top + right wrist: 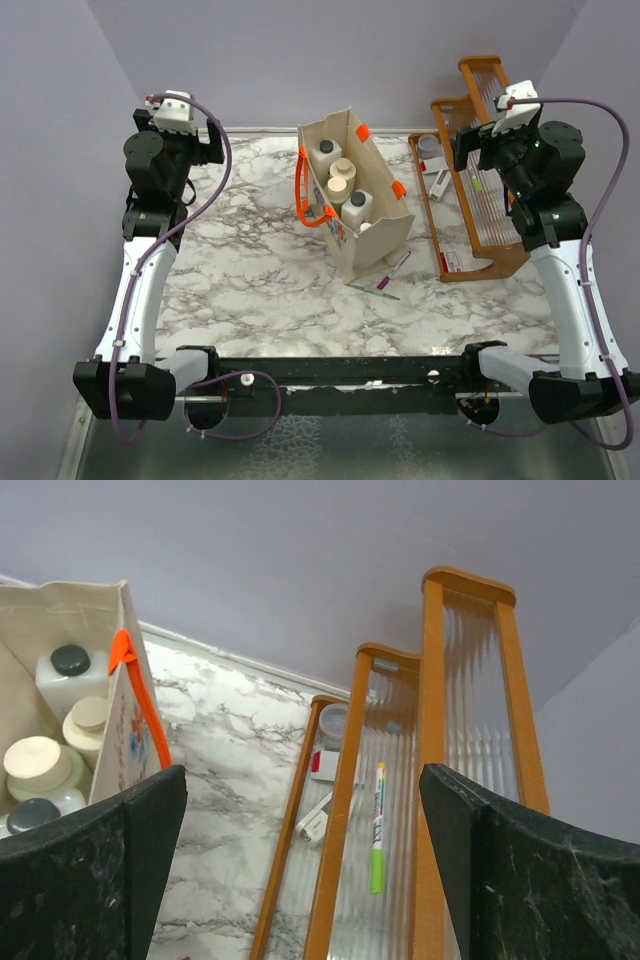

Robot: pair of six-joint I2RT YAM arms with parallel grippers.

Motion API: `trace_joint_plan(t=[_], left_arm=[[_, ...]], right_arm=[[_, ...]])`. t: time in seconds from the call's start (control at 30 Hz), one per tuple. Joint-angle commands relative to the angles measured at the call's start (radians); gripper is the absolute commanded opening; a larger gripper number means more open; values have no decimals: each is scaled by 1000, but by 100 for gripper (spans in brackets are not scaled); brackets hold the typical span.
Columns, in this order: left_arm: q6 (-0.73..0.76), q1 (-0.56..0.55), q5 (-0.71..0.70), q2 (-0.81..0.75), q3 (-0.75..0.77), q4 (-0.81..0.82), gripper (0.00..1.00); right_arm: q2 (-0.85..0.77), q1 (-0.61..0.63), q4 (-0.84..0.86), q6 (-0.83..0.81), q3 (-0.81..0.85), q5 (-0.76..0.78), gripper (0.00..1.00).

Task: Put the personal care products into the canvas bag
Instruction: Reset both arms

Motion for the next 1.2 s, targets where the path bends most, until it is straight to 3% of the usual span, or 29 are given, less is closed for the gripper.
trace_joint_plan(t=[0.0, 0.23, 0.97, 1.17], left_arm=[[-26, 3, -42, -32, -21, 84, 99], [0, -17, 7, -8, -40, 76, 99], [53, -52, -15, -33, -16, 47, 99], [57, -52, -31, -58, -47, 43, 99]], right_arm=[[17, -65, 7, 35, 69, -82, 100], [30, -79, 9, 15, 71, -79, 100], [49, -79, -41, -11, 135, -116, 100], [-15, -79, -19, -25, 59, -126, 100]])
